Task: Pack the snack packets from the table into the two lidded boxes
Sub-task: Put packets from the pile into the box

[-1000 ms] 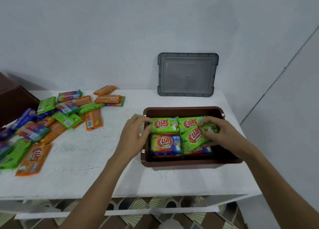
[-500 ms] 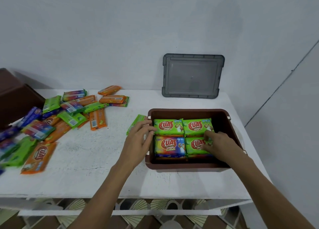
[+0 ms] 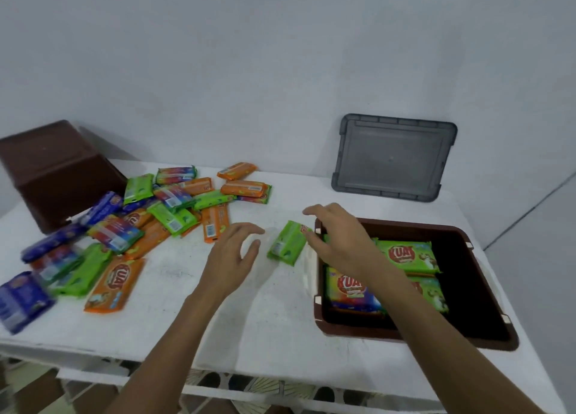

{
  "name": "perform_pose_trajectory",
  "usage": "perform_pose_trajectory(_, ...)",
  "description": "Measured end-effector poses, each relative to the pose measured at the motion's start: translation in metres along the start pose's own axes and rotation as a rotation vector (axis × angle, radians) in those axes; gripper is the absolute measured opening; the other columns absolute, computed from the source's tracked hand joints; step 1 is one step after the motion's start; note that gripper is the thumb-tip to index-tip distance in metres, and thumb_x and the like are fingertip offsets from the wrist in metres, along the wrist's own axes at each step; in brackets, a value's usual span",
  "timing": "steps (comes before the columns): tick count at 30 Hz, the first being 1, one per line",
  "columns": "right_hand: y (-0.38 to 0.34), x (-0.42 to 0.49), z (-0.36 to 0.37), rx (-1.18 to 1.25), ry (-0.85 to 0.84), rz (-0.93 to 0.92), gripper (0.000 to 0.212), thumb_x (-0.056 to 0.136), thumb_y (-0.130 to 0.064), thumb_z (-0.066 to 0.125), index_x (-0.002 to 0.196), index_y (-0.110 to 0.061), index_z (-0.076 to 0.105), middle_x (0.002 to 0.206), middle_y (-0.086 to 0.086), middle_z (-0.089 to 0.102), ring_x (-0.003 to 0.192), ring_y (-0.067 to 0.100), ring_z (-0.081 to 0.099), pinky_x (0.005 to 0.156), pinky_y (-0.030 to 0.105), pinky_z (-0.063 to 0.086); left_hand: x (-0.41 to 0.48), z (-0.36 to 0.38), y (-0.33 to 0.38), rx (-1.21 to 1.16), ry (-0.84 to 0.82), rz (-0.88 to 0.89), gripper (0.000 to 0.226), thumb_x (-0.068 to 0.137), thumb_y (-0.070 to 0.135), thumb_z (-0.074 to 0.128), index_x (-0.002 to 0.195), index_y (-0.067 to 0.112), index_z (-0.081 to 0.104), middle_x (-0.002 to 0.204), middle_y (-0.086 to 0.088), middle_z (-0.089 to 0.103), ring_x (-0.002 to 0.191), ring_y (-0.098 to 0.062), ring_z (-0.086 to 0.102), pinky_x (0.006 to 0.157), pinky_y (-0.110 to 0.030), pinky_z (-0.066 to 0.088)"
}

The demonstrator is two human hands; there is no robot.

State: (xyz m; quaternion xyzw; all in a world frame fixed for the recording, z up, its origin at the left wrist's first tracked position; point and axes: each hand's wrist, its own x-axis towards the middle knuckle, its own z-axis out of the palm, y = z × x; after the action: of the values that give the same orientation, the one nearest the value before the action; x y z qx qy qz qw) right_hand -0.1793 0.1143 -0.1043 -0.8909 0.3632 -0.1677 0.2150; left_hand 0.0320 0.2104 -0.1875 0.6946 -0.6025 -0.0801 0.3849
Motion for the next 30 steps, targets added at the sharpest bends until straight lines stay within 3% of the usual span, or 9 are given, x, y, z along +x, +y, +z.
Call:
perform_pose_trajectory(3,-0.021,0.04,0.034,-0.031,-0.108,0.038,0.044,0.097,-0.034,0.051,0.139,-0.024,0.044,0.128,0.01,0.046,0.098,0.026,0.058,0.087,0.035,0.047,0.014,-0.022,-0.036,0.121,0.001,-0.09,0.019,0.094,0.017,0.059,0.113,0.021,0.064,0.114,0.002,0.061,0.104,-0.018,0.057,0.08,-0.031,0.048)
perform_pose_trajectory(6,-0.031,0.074,0.071,-0.128,-0.253,0.2,0.051,0.098,-0.04,0.047,0.145,-0.028,0.031,0.142,0.016,0.031,0.108,0.039,0.056,0.092,0.043,0.048,0.03,-0.036,-0.068,0.308,-0.084,-0.151,0.027,0.094,0.02,0.06,0.12,0.018,0.062,0.121,-0.007,0.058,0.107,-0.029,0.056,0.082,-0.039,0.05)
perform_pose_trajectory(10,-0.027,0.1,0.111,-0.292,-0.483,0.445,0.059,0.099,-0.047,0.037,0.153,-0.027,0.02,0.158,0.029,-0.01,0.137,0.052,0.028,0.111,0.053,0.027,0.042,-0.037,-0.101,0.602,-0.282,-0.16,0.045,0.098,0.045,0.044,0.142,0.031,0.042,0.141,-0.009,0.042,0.118,-0.032,0.048,0.091,-0.046,0.047)
perform_pose_trajectory(12,-0.022,0.102,0.125,-0.291,-0.551,0.531,0.059,0.1,-0.046,0.036,0.153,-0.026,0.02,0.156,0.031,-0.016,0.144,0.051,0.012,0.113,0.056,0.021,0.041,-0.033,-0.115,0.705,-0.324,-0.113,0.049,0.099,0.054,0.036,0.145,0.038,0.036,0.146,-0.008,0.037,0.12,-0.033,0.045,0.094,-0.046,0.042)
perform_pose_trajectory(15,-0.014,0.102,0.137,-0.286,-0.53,0.577,0.055,0.098,-0.043,0.04,0.148,-0.024,0.026,0.156,0.032,-0.013,0.142,0.052,0.015,0.114,0.06,0.021,0.039,-0.028,-0.13,0.782,-0.33,-0.059,0.054,0.097,0.061,0.027,0.146,0.04,0.035,0.148,-0.011,0.038,0.12,-0.034,0.044,0.093,-0.045,0.038)
perform_pose_trajectory(18,-0.011,0.102,0.137,-0.323,-0.492,0.556,0.061,0.092,-0.047,0.052,0.142,-0.018,0.033,0.156,0.032,0.0,0.137,0.051,0.025,0.112,0.055,0.028,0.035,-0.023,-0.136,0.787,-0.342,-0.008,0.06,0.094,0.065,0.013,0.148,0.044,0.026,0.15,-0.016,0.035,0.121,-0.036,0.044,0.092,-0.045,0.038)
perform_pose_trajectory(22,-0.013,0.1,0.136,-0.254,-0.486,0.535,0.072,0.078,-0.045,0.073,0.135,-0.017,0.038,0.152,0.028,0.013,0.135,0.048,0.027,0.112,0.049,0.029,0.037,-0.019,-0.132,0.734,-0.33,-0.049,0.055,0.094,0.068,0.021,0.142,0.045,0.034,0.147,-0.014,0.033,0.12,-0.034,0.042,0.094,-0.044,0.038)
perform_pose_trajectory(26,-0.024,0.092,0.134,-0.162,-0.307,0.434,0.049,0.085,-0.014,0.065,0.128,-0.018,0.041,0.129,0.019,0.036,0.101,0.04,0.053,0.086,0.04,0.049,0.042,-0.012,-0.12,0.717,-0.295,-0.116,0.046,0.093,0.063,0.039,0.131,0.036,0.045,0.136,-0.015,0.038,0.112,-0.034,0.043,0.088,-0.042,0.044)
perform_pose_trajectory(30,-0.029,0.088,0.114,-0.104,-0.09,0.365,0.039,0.095,-0.004,0.047,0.13,-0.02,0.045,0.107,0.014,0.052,0.079,0.028,0.054,0.063,0.032,0.044,0.042,-0.01,-0.113,0.645,-0.233,-0.092,0.031,0.098,0.035,0.05,0.127,0.024,0.052,0.127,-0.02,0.045,0.107,-0.036,0.048,0.083,-0.042,0.045)
